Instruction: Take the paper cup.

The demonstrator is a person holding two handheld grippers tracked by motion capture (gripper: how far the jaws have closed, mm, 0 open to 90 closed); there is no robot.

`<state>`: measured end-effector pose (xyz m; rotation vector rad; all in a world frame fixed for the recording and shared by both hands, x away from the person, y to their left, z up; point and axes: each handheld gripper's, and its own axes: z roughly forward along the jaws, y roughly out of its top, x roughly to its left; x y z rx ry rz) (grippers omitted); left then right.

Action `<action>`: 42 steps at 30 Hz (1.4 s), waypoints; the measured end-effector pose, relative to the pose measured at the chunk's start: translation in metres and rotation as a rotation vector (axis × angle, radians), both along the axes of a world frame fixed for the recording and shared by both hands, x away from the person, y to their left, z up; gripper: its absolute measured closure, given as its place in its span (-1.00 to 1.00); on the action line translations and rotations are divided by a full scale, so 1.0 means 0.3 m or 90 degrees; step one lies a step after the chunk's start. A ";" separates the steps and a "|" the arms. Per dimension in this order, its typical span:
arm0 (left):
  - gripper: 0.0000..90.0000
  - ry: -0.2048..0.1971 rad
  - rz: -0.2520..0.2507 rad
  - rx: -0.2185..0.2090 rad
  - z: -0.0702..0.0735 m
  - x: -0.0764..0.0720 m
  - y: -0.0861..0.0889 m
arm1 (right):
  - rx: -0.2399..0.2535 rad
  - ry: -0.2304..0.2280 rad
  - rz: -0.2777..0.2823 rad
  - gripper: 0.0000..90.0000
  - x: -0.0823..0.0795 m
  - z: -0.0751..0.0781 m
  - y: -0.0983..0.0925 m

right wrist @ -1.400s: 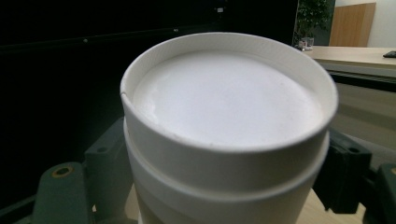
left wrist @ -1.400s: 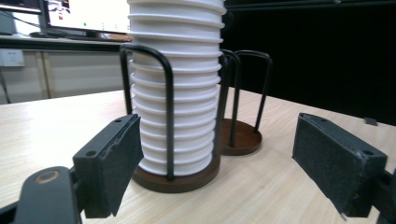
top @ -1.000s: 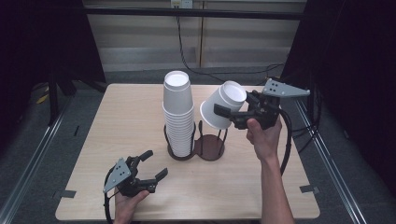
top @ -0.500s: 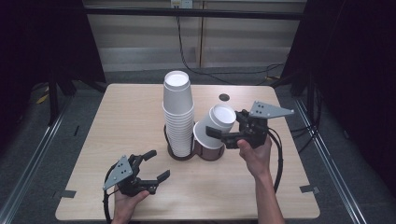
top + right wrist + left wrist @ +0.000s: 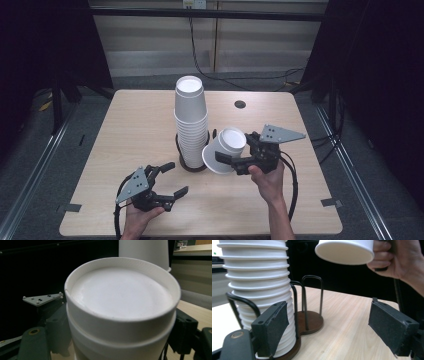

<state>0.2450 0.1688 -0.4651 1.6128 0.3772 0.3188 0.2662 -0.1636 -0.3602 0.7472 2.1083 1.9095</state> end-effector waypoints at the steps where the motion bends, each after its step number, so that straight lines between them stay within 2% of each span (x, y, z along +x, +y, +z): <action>1: -0.64 0.002 -0.005 -0.003 -0.001 -0.004 -0.001 | -0.003 0.002 0.004 -0.54 -0.004 -0.008 0.007; 4: -0.63 0.003 -0.012 -0.013 -0.008 -0.008 -0.003 | -0.004 0.013 0.027 -0.54 -0.009 -0.039 0.035; 9: -0.64 0.008 -0.023 -0.013 -0.014 -0.011 -0.008 | -0.001 0.023 0.040 -0.54 -0.008 -0.094 0.071; 12: -0.65 0.006 -0.027 -0.024 -0.011 -0.011 -0.006 | -0.002 0.029 0.047 -0.54 -0.011 -0.116 0.082; 17: -0.65 -0.003 -0.042 -0.024 -0.013 -0.016 -0.016 | -0.007 0.031 0.059 -0.54 -0.025 -0.138 0.102; 22: -0.65 -0.002 -0.052 -0.020 -0.014 -0.018 -0.024 | -0.012 0.043 0.066 -0.54 -0.030 -0.172 0.112; 25: -0.66 0.003 -0.055 -0.003 -0.017 -0.014 -0.029 | -0.010 0.046 0.072 -0.54 -0.033 -0.186 0.121; 31: -0.66 0.010 -0.074 0.009 -0.026 -0.009 -0.045 | -0.011 0.066 0.078 -0.54 -0.025 -0.226 0.133; 34: -0.66 0.013 -0.073 0.012 -0.028 -0.008 -0.051 | -0.012 0.067 0.081 -0.54 -0.025 -0.234 0.136; 39: -0.66 0.021 -0.095 0.012 -0.036 -0.004 -0.073 | -0.007 0.069 0.095 -0.54 -0.025 -0.250 0.149; 42: -0.68 0.022 -0.098 0.025 -0.041 -0.003 -0.085 | -0.007 0.071 0.098 -0.54 -0.026 -0.256 0.161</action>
